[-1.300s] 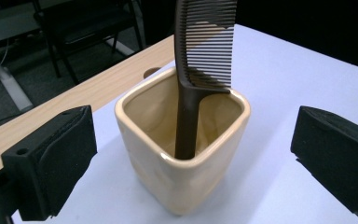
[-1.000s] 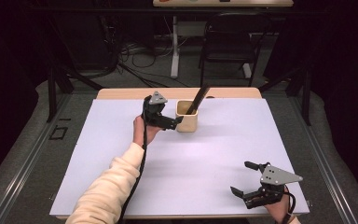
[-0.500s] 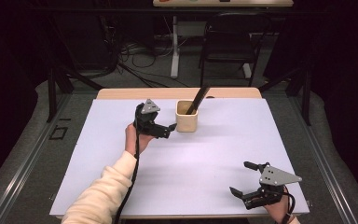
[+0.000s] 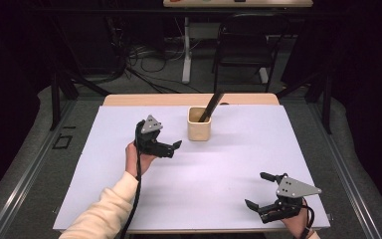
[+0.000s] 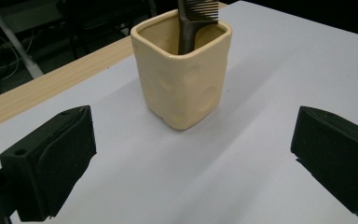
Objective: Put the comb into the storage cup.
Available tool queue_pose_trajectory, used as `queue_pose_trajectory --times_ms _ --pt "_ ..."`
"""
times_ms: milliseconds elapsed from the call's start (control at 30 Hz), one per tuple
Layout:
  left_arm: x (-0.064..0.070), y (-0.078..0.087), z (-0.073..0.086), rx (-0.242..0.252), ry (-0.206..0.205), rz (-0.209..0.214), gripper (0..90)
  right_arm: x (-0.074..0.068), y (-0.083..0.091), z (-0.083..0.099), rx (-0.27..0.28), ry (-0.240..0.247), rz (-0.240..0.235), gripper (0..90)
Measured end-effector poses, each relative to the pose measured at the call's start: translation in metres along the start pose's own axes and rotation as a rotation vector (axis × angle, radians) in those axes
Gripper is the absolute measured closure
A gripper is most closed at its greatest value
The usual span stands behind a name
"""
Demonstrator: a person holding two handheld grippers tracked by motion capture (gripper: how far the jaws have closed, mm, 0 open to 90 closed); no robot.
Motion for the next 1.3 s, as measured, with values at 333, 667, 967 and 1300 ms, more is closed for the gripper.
queue_pose_trajectory --times_ms 333,667,967,1300 --pt "0.004 0.018 0.014 0.007 0.002 -0.020 0.0 0.000 0.000 0.000 0.000 0.002 -0.001 0.7" --pt "0.007 0.033 0.025 0.001 0.024 -0.020 0.0 0.000 -0.001 0.000 0.000 0.001 0.000 0.6" --pt "0.011 0.045 0.033 0.003 0.016 -0.025 0.0 0.000 -0.001 0.000 -0.002 0.000 0.001 0.6" --pt "0.013 0.062 0.045 0.003 0.026 -0.040 0.0 0.000 -0.001 0.000 -0.003 0.004 0.003 0.6"
Point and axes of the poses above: each handheld gripper's, and its own axes: y roughly backward along the jaws, z roughly out of its underside, x roughly to its right, the point moved 2 cm from there along -y, roughly forward along the jaws, and after that the axes turned 8 degrees about x, right-handed, at the moved point
